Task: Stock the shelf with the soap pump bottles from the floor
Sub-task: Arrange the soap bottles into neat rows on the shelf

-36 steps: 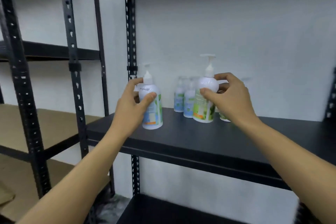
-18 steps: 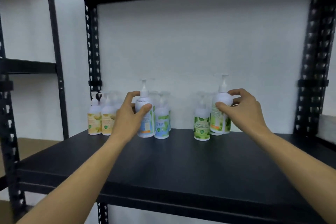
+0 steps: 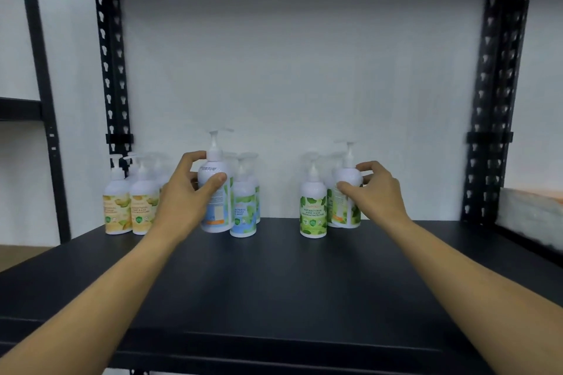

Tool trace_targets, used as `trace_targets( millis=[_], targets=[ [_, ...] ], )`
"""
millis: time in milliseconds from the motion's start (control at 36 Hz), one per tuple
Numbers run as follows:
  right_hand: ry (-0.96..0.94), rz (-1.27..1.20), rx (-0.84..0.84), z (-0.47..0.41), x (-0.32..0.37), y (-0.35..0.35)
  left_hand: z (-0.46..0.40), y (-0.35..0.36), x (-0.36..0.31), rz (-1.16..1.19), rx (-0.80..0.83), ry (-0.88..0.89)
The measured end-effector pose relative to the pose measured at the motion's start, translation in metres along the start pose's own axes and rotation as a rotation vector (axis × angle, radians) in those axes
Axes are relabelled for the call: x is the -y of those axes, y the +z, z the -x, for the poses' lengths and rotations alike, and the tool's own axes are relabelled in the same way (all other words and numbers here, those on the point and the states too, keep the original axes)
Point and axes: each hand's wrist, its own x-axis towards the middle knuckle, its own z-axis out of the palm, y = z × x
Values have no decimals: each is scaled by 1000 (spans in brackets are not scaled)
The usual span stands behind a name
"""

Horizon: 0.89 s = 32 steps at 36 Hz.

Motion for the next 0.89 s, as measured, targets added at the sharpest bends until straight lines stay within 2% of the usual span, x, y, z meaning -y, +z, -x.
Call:
trace_targets(
  millis=[889],
  targets=[
    [-13, 83, 96, 3, -22, 18, -4, -4, 10, -36, 2, -12]
  ],
)
